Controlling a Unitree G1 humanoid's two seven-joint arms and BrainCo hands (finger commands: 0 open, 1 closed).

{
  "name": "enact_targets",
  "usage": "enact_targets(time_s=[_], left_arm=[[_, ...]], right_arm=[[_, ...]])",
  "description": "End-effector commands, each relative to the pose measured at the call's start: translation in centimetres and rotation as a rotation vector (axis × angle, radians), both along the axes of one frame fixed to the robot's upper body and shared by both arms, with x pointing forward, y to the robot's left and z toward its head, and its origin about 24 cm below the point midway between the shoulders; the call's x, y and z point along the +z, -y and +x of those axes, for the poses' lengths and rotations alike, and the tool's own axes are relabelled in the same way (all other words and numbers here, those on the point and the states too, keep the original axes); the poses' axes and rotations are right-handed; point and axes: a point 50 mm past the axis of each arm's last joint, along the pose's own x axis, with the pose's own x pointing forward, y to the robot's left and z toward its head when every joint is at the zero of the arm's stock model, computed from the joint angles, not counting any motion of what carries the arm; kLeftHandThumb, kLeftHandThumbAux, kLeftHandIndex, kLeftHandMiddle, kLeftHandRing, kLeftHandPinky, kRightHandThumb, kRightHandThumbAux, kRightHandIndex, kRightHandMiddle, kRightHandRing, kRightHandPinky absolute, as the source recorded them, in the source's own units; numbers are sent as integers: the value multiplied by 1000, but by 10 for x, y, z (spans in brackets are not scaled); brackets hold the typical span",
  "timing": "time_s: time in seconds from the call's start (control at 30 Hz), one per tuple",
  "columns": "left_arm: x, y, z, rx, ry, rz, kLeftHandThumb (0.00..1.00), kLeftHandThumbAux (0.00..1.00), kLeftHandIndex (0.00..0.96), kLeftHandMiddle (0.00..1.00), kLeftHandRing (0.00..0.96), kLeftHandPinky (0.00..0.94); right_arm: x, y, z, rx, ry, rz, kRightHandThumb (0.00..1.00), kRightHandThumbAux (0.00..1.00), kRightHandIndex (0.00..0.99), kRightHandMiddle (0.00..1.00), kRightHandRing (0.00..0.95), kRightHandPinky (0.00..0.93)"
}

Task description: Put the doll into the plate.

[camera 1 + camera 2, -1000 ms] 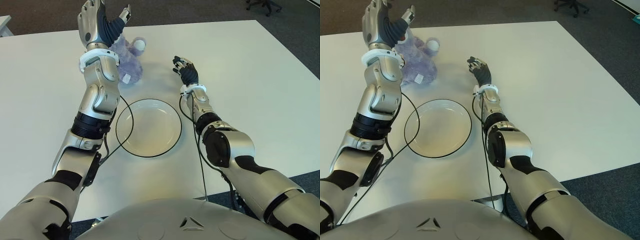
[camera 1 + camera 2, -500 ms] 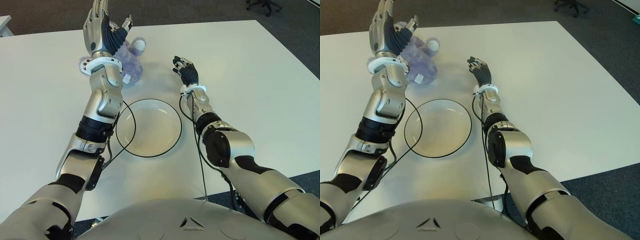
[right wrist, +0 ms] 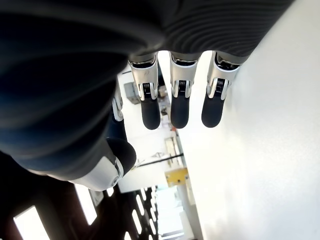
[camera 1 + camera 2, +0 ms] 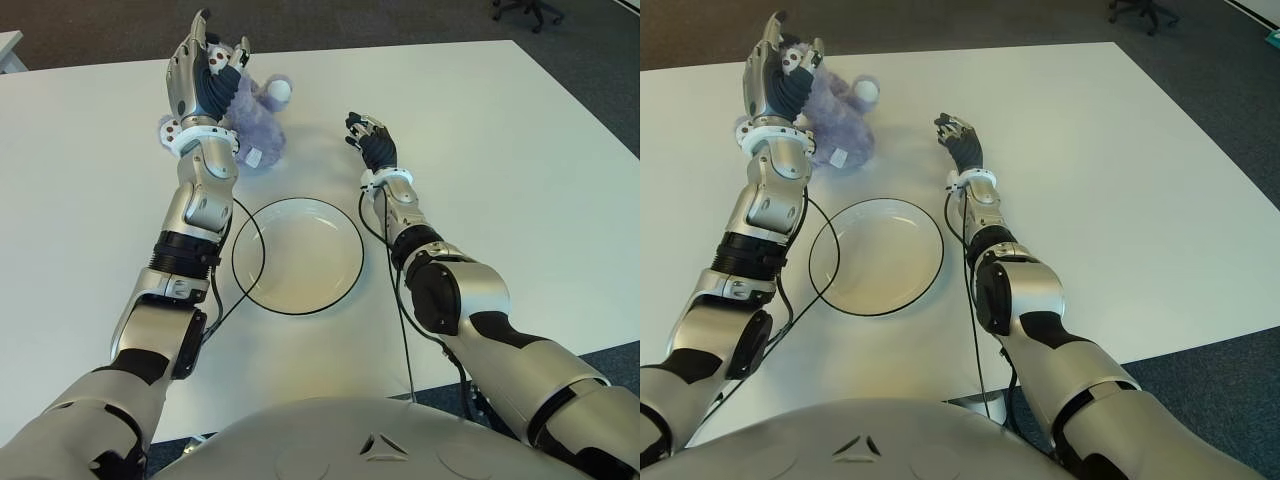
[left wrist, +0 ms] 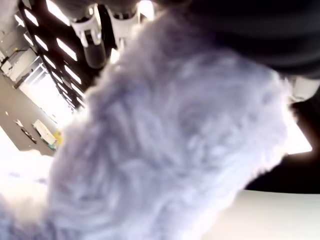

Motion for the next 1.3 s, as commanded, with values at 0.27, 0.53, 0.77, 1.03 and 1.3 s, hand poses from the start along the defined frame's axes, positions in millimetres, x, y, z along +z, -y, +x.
enact_targets(time_s=[0.27,0.53,0.77,1.03,1.3], left_arm=[[-31,-12,4,37,-38,-66,278,171,0,185,157,41],[-32,-15,3,52,-10,-106,311,179,0,118,95,43],[-31,-17,1,81,-30,-110,314,182,0,110,91,58],[-30,-16,0,93,-48,-107,324,174,0,104,98,64],[-33,-12,-1,73,-52,-121,346,171,0,95,85,24]], right_arm=[[-30,2,-13,-6,-132,13,700,733,404,152,119,156],[-31,4,-14,-8,-126,20,698,732,404,145,116,152],[-30,3,-13,-9,-122,11,696,732,401,147,116,151],[-30,2,-13,-3,-120,-9,697,732,403,151,120,161],[-30,3,-13,-3,-121,-21,698,732,404,163,130,164]])
